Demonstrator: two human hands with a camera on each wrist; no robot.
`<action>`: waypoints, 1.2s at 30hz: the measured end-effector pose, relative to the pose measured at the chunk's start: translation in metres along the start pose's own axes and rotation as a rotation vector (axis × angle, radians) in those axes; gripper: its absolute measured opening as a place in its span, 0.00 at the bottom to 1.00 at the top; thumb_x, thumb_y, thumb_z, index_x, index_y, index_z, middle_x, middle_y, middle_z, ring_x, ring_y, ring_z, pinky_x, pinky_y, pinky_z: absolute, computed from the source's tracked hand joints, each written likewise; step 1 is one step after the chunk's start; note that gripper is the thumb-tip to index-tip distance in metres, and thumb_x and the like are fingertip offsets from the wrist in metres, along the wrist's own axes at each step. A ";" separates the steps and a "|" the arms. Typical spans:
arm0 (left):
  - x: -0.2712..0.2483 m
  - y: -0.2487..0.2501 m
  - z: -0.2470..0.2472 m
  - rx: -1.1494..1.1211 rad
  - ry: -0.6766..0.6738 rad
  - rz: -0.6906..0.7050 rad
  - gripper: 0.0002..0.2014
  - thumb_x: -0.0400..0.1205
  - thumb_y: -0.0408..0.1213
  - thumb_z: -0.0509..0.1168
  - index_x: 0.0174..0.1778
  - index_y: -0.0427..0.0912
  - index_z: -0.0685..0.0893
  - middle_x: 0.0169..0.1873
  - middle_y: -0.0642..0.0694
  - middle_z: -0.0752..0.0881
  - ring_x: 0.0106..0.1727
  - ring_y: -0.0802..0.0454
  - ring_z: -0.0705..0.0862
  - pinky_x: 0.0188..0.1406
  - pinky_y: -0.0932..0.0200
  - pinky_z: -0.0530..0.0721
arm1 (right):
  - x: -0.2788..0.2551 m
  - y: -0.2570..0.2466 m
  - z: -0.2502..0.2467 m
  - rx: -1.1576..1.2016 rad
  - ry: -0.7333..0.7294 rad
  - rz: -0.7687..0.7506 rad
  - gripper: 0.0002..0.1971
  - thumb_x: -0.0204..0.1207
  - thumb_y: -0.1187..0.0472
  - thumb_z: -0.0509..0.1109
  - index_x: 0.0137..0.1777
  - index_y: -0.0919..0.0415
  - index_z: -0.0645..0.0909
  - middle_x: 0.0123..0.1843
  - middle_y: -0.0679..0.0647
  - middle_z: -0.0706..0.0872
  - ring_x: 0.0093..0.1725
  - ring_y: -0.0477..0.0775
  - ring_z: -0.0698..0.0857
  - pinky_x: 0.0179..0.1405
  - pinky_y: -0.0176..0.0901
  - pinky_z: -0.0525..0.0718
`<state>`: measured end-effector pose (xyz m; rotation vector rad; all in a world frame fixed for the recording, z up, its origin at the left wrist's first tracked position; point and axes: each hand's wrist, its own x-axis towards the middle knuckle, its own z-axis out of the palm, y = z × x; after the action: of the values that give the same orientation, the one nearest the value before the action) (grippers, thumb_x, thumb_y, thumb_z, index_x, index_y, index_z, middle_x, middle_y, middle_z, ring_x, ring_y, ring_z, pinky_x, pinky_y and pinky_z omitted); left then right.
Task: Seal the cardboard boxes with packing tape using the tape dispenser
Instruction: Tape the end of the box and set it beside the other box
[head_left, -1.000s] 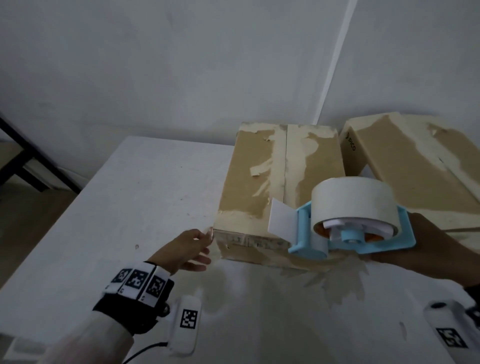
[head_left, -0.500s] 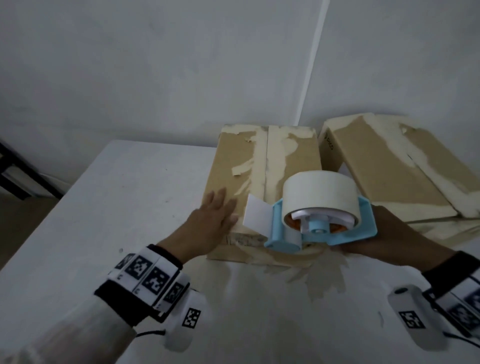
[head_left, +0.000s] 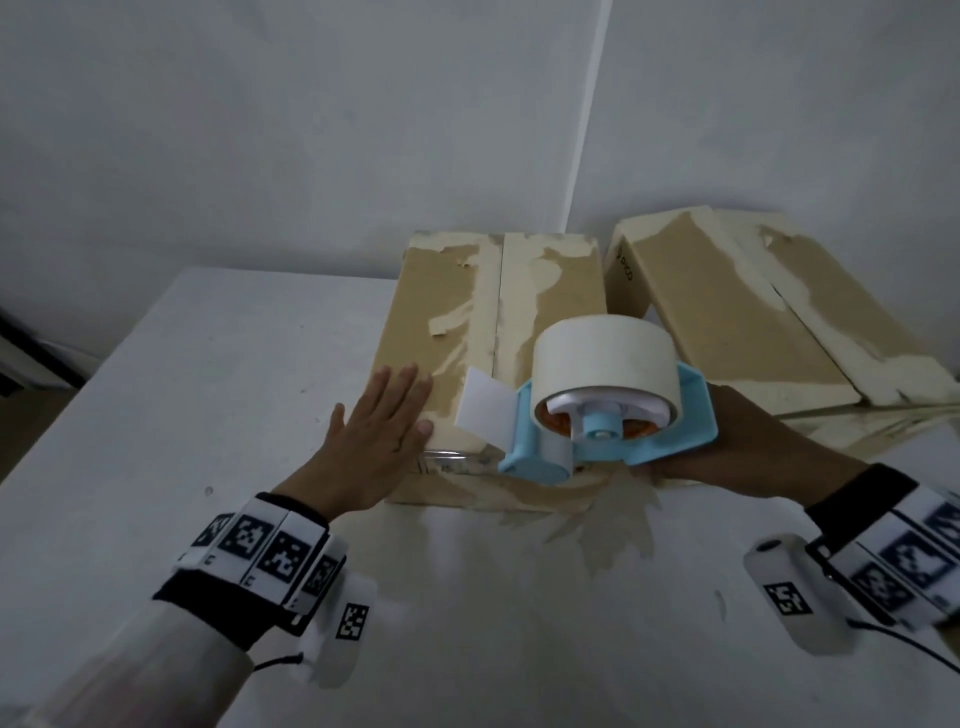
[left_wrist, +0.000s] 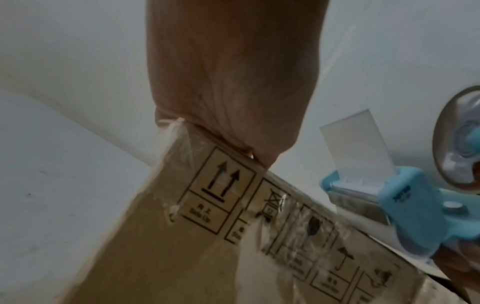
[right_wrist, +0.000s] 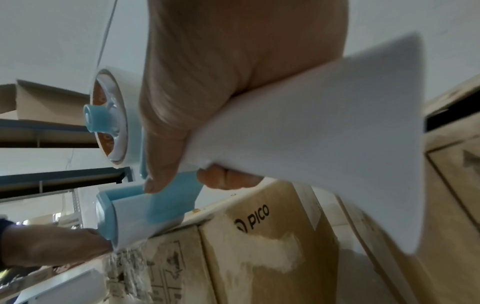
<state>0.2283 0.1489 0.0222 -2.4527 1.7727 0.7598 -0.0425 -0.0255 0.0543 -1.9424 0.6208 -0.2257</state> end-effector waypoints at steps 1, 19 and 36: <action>0.000 -0.001 0.000 -0.003 0.004 -0.003 0.54 0.54 0.76 0.14 0.74 0.49 0.25 0.68 0.63 0.22 0.72 0.64 0.25 0.78 0.33 0.45 | 0.000 -0.003 -0.001 0.000 -0.006 -0.004 0.25 0.60 0.60 0.78 0.57 0.44 0.77 0.55 0.36 0.86 0.51 0.37 0.86 0.45 0.25 0.81; 0.000 0.006 0.005 -0.037 0.058 -0.058 0.46 0.62 0.65 0.21 0.78 0.51 0.31 0.71 0.67 0.28 0.75 0.65 0.29 0.77 0.34 0.38 | -0.039 0.017 -0.045 -0.180 0.057 0.138 0.23 0.58 0.66 0.82 0.48 0.42 0.79 0.38 0.41 0.89 0.42 0.30 0.85 0.33 0.20 0.79; 0.001 0.005 0.005 0.006 0.075 -0.079 0.41 0.62 0.65 0.21 0.70 0.50 0.24 0.79 0.59 0.31 0.74 0.66 0.28 0.76 0.32 0.36 | -0.057 0.035 -0.059 0.009 0.032 0.096 0.25 0.59 0.73 0.79 0.51 0.48 0.80 0.44 0.33 0.89 0.42 0.35 0.87 0.33 0.26 0.83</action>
<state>0.2218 0.1474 0.0183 -2.5625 1.6873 0.6642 -0.1268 -0.0542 0.0560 -1.8983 0.7310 -0.2000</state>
